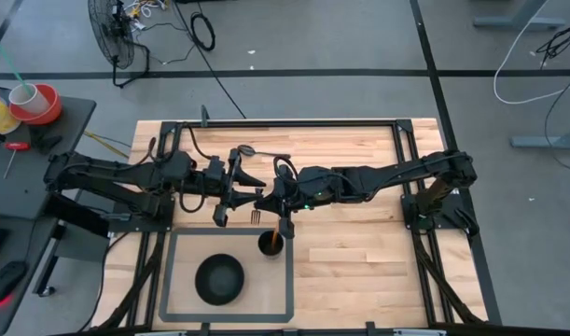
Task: Pick & Place Utensil
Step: Put the blue fork into the black bowl
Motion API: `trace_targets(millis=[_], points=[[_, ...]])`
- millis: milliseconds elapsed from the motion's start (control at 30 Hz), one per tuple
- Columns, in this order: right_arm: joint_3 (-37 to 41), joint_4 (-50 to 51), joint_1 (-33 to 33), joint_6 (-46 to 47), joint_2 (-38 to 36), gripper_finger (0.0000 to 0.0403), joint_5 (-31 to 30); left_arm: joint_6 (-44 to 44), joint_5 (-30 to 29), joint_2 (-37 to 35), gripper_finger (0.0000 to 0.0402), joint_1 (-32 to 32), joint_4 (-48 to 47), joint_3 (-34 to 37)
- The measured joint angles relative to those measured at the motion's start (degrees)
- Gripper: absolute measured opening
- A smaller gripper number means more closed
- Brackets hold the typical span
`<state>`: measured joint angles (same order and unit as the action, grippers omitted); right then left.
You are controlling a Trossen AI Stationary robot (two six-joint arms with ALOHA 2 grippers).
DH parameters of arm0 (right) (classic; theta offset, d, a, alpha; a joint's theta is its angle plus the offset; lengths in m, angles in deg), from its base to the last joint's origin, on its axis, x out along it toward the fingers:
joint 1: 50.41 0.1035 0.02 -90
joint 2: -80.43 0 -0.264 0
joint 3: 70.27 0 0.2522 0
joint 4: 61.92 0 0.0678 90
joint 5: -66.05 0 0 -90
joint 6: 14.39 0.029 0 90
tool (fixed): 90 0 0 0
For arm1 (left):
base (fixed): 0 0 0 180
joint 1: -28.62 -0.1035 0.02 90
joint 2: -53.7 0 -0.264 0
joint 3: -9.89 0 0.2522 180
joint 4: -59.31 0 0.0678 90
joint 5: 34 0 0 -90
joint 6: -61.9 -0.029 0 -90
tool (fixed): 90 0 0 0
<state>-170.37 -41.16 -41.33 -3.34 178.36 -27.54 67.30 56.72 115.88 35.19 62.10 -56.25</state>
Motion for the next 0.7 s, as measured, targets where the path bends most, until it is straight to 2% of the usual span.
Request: trace_targets(millis=[267, 567, 700], points=[[0.00, 0.13, -0.04, -1.01, 0.00, 0.0014, 0.22, 0.56, -0.29, 0.05, 0.0014, -0.02, -0.04, 0.00], [0.00, 0.62, 0.22, -2.21, -0.71, 0.0090, -2.40, 5.26, -2.58, -2.11, 0.0008, -0.02, -3.29, 0.10], [0.02, 2.36, 1.04, -3.53, -3.19, 0.0134, -5.48, 11.50, -6.86, -7.36, 0.0009, 0.03, -13.92, 0.09]])
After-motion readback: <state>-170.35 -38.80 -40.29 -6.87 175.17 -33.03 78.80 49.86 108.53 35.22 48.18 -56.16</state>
